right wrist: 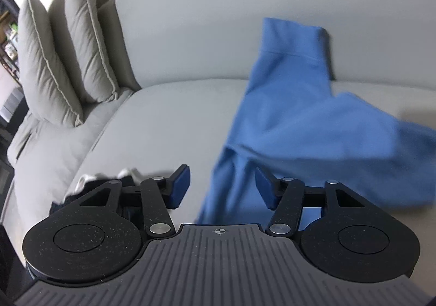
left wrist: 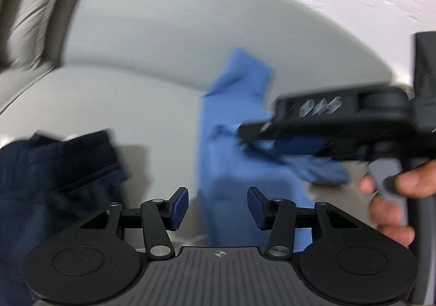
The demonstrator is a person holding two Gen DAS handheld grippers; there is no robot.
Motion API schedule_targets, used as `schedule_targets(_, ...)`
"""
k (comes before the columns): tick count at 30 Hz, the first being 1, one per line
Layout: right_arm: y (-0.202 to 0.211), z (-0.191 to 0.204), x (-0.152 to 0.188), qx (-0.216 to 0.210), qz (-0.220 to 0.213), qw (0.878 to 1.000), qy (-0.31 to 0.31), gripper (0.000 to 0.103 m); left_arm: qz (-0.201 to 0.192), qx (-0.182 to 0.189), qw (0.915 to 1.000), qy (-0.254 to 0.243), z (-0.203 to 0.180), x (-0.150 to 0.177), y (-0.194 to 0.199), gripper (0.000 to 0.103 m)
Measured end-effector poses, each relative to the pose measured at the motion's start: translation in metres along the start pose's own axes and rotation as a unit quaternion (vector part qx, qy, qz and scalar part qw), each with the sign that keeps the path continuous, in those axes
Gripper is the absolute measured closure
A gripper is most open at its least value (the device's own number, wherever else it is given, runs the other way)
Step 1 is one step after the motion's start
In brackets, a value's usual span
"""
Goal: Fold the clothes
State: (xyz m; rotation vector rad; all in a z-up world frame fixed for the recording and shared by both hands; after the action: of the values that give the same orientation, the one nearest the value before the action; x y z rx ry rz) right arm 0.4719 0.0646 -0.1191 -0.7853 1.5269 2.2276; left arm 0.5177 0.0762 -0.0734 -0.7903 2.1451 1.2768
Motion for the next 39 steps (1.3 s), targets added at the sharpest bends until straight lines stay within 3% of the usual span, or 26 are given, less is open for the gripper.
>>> schedule_targets(2,0.002,-0.01,0.011,0.003,0.008,1.0,-0.023,0.083,0.03,0.004,0.9994,0.016,0.0,0.007,-0.014,0.059)
schedule_targets(4,-0.002,-0.022,0.025,-0.005,0.028,0.998,-0.063,0.086,0.05,-0.055,0.9966,0.034,0.017,0.013,-0.024,0.067)
schedule_targets(5,-0.006,-0.03,0.035,-0.011,0.047,0.995,-0.09,0.087,0.05,-0.069,0.9956,0.038,0.021,0.013,-0.024,0.066)
schedule_targets(6,-0.011,-0.039,0.044,-0.006,0.065,0.992,-0.109,0.088,0.046,-0.118,0.9908,0.049,0.035,0.013,-0.023,0.063)
schedule_targets(7,-0.014,-0.048,0.052,0.017,0.073,0.991,-0.109,0.091,0.039,-0.16,0.9838,0.07,0.054,0.011,-0.018,0.062)
schedule_targets(8,-0.013,-0.056,0.057,0.051,0.067,0.992,-0.096,0.1,0.033,-0.158,0.9829,0.088,0.059,0.009,-0.016,0.064)
schedule_targets(9,-0.01,-0.062,0.059,0.073,0.058,0.992,-0.086,0.101,0.027,-0.154,0.982,0.106,0.063,0.008,-0.013,0.069)
schedule_targets(10,0.0,-0.071,0.06,0.096,0.038,0.991,-0.083,0.1,0.007,-0.173,0.9791,0.107,0.062,0.002,-0.005,0.078)
schedule_targets(11,0.013,-0.08,0.061,0.12,0.016,0.989,-0.083,0.094,-0.021,-0.186,0.9792,0.078,0.056,-0.007,0.004,0.078)
schedule_targets(13,0.032,-0.091,0.064,0.133,-0.004,0.987,-0.088,0.088,-0.046,-0.159,0.9836,0.071,0.049,-0.017,0.011,0.078)
schedule_targets(14,0.039,-0.094,0.066,0.13,-0.006,0.987,-0.091,0.088,-0.058,-0.095,0.9902,0.085,0.039,-0.023,0.013,0.078)
schedule_targets(15,0.043,-0.095,0.067,0.126,-0.006,0.988,-0.092,0.088,-0.058,-0.081,0.9912,0.088,0.037,-0.023,0.015,0.078)
schedule_targets(16,0.046,-0.092,0.07,0.112,-0.002,0.989,-0.092,0.088,-0.038,-0.006,0.9945,0.097,0.025,-0.022,0.009,0.078)
schedule_targets(17,0.048,-0.088,0.073,0.094,0.004,0.991,-0.091,0.088,-0.006,0.044,0.9937,0.103,0.014,-0.016,0.0,0.078)
schedule_targets(18,0.049,-0.083,0.076,0.076,0.01,0.993,-0.091,0.088,0.016,0.046,0.9942,0.095,0.008,-0.011,-0.006,0.078)
schedule_targets(20,0.045,-0.066,0.08,0.044,0.021,0.996,-0.077,0.088,0.057,-0.004,0.9975,0.042,0.003,0.0,-0.019,0.077)
schedule_targets(22,0.031,-0.047,0.087,0.03,0.042,0.997,-0.051,0.088,0.088,-0.075,0.9933,0.002,0.008,0.01,-0.029,0.077)
schedule_targets(23,0.021,-0.042,0.092,0.036,0.056,0.997,-0.043,0.091,0.102,-0.13,0.9856,-0.035,0.013,0.015,-0.035,0.072)
schedule_targets(25,0.014,-0.05,0.097,0.07,0.058,0.995,-0.045,0.103,0.083,-0.198,0.9742,-0.072,0.016,0.01,-0.033,0.06)
schedule_targets(27,0.023,-0.061,0.095,0.113,0.035,0.991,-0.07,0.103,0.038,-0.222,0.9709,-0.081,0.01,-0.003,-0.029,0.064)
schedule_targets(29,0.035,-0.069,0.086,0.134,0.003,0.987,-0.084,0.088,-0.008,-0.209,0.975,-0.076,-0.002,-0.019,-0.03,0.064)
schedule_targets(30,0.04,-0.073,0.079,0.137,-0.014,0.986,-0.09,0.087,-0.02,-0.19,0.979,-0.071,-0.007,-0.026,-0.033,0.064)
schedule_targets(32,0.04,-0.076,0.064,0.108,-0.038,0.986,-0.118,0.081,-0.03,-0.135,0.9869,-0.083,-0.025,-0.041,-0.062,0.063)
schedule_targets(35,0.032,-0.08,0.044,0.048,-0.057,0.981,-0.178,0.06,-0.027,-0.121,0.9864,-0.108,-0.034,-0.043,-0.088,0.064)
schedule_targets(39,0.014,-0.098,0.031,-0.01,-0.057,0.95,-0.306,0.057,-0.025,-0.128,0.9849,-0.114,-0.031,-0.05,-0.116,0.064)
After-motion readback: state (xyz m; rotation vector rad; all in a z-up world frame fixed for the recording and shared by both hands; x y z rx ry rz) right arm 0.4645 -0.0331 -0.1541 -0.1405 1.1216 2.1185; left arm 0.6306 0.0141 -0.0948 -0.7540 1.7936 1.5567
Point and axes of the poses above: each gripper's, at about its wrist camera, not at the fingertips, and y roughly against the way its jaws point, z to its left, x to its underside, the point moved 7 cm from there along -y, roughly the way its jaws point, and after that the axes turned 8 degrees about x, right-handed, at the moved point
